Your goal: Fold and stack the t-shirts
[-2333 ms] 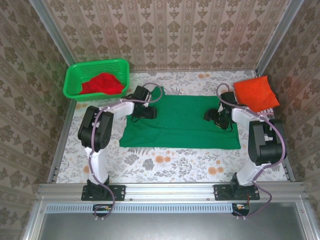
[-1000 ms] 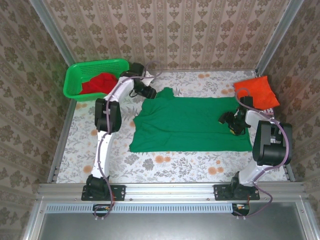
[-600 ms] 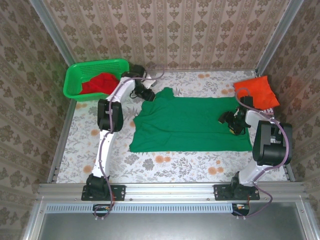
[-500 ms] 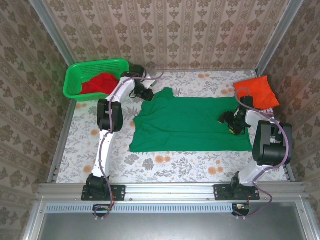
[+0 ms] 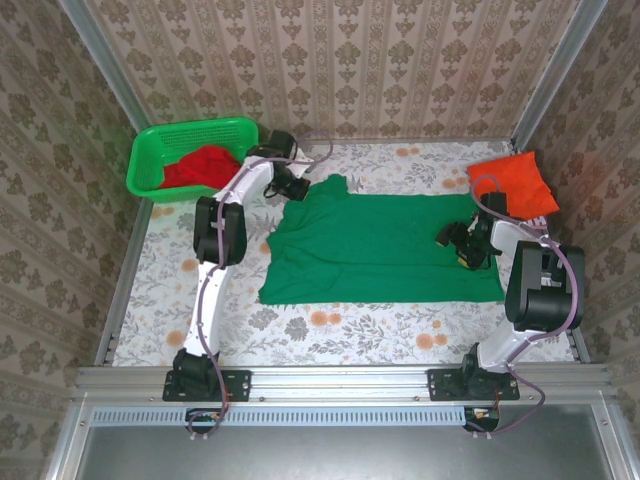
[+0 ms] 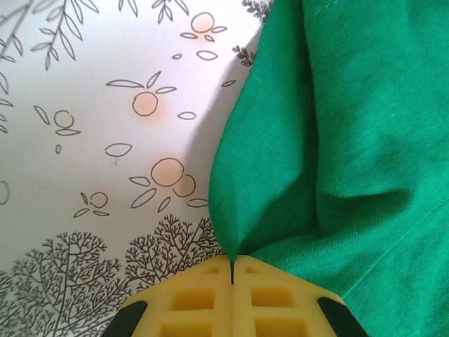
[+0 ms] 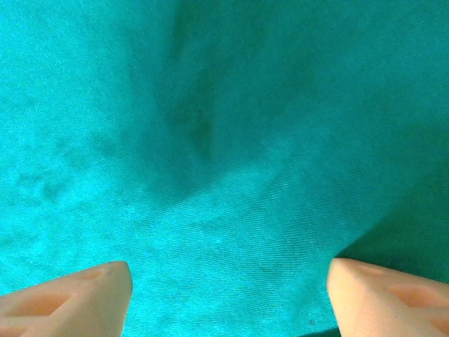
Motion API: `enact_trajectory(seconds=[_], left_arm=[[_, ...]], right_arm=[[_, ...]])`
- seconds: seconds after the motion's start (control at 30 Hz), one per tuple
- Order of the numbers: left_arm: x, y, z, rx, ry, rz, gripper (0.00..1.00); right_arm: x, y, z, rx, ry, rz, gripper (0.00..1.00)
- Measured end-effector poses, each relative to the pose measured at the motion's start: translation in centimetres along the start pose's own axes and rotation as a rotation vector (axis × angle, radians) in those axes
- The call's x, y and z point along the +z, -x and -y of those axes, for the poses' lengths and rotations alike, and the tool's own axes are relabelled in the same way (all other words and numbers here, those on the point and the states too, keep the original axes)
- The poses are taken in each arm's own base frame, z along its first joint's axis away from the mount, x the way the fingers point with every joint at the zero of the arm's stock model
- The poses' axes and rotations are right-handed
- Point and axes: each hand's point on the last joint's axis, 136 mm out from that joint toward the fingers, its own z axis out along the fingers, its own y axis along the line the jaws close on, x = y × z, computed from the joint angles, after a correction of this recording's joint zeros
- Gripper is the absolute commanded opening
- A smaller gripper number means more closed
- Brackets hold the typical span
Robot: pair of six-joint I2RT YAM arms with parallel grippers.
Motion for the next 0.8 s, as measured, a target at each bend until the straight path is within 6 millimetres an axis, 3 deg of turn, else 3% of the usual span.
enact_trajectory(seconds=[0.17, 0.3, 0.43, 0.57, 0.67, 0.8], left_arm=[[-1.8, 2.2, 0.5, 0.040, 0.030, 0.085, 0.00], [-2.6, 3.2, 0.4, 0.056, 0.040, 0.124, 0.00], [-2.7, 2.9, 0.0, 0.044, 0.028, 0.122, 0.00], [-2.9, 2.5, -0.9, 0.023, 0.010, 0.126, 0.00], [-2.5, 1.9, -1.2, 0.015, 0.002, 0.115, 0.00], [-1.9, 0.7, -1.7, 0.007, -0.001, 0.091, 0.00]], right_arm=[[-0.3, 0.3, -0.2, -0.002, 0.003, 0.018, 0.74], [-1.8, 1.7, 0.1, -0.017, -0.040, 0.094, 0.74], [-3.9, 5.2, -0.1, -0.024, -0.109, 0.208, 0.71], [-5.5, 9.9, -1.0, -0.030, -0.163, 0.316, 0.61], [-5.1, 12.8, -1.4, -0.024, -0.196, 0.350, 0.57], [-3.1, 14.8, -1.7, -0.022, -0.214, 0.332, 0.57]])
